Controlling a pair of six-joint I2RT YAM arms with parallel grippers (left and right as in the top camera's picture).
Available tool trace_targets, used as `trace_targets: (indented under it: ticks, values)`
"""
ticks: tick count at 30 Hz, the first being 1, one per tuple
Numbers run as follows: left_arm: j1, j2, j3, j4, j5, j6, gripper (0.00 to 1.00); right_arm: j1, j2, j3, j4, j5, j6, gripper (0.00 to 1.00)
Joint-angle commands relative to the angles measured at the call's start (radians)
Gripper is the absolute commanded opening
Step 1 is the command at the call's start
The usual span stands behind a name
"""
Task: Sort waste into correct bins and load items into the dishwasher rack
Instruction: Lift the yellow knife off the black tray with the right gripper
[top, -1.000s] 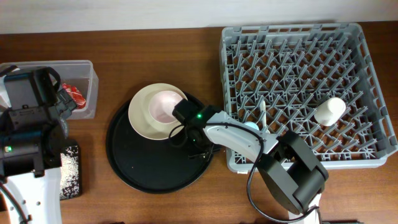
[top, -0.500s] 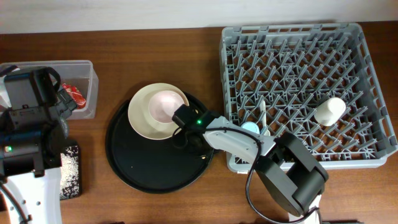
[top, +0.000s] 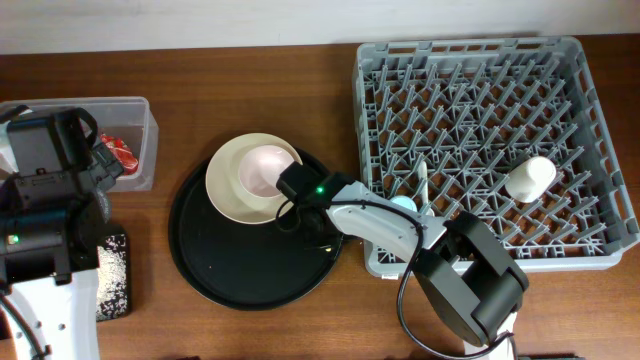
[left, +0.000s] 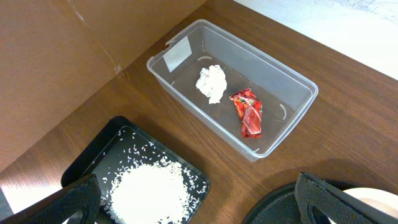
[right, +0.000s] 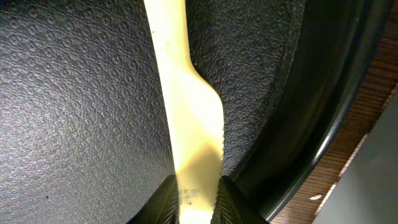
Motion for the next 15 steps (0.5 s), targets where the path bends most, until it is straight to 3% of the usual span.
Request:
trace_targets:
  ticks: [1, 15]
  values:
    - [0.003, -0.006, 0.008, 0.002, -0.014, -0.014, 0.99, -0.005, -0.012, 0.024, -0.003, 0.002, 0.008, 0.22]
    - [0.003, -0.006, 0.008, 0.002, -0.014, -0.014, 0.99, -0.026, -0.305, 0.024, -0.076, 0.082, 0.001, 0.22]
